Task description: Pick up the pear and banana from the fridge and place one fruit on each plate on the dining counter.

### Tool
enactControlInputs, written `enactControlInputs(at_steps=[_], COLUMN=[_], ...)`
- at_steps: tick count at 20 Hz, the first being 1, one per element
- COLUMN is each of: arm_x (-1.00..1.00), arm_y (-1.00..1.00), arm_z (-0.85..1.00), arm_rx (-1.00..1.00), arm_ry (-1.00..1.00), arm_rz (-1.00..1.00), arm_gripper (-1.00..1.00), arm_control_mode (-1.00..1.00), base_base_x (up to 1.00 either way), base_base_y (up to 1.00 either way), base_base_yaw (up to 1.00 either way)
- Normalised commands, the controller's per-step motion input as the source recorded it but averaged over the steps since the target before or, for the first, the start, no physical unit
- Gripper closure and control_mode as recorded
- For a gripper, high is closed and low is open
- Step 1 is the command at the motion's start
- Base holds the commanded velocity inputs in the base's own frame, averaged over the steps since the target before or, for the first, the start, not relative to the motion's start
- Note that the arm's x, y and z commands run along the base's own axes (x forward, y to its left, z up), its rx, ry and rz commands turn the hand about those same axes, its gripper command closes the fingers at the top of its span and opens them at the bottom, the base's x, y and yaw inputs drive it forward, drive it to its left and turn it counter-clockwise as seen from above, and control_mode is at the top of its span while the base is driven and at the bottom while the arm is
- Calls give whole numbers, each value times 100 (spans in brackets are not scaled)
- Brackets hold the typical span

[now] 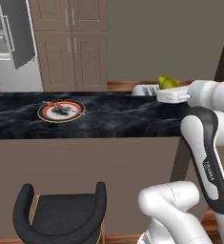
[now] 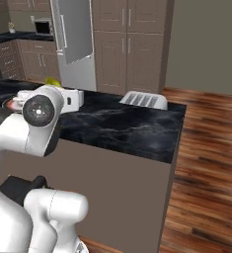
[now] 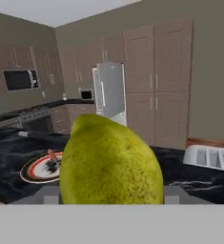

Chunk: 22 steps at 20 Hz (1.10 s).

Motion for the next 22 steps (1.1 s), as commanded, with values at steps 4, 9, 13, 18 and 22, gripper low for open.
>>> enactControlInputs(at_steps=[4, 9, 13, 18, 22], arm_x=[24, 31, 22, 17, 23], arm_y=[40, 52, 39, 47, 63], arm_z=[0, 11, 10, 2, 0], arm_rx=[12, 0, 0, 0, -2], arm_ry=[1, 18, 5, 0, 6], arm_rz=[21, 21, 16, 16, 17], arm_gripper=[100, 100, 100, 100, 100], arm_control_mode=[-100, -100, -100, -100, -100], base_base_x=[0, 0, 0, 0, 0], base_base_y=[0, 0, 0, 0, 0], base_base_yaw=[0, 0, 0, 0, 0])
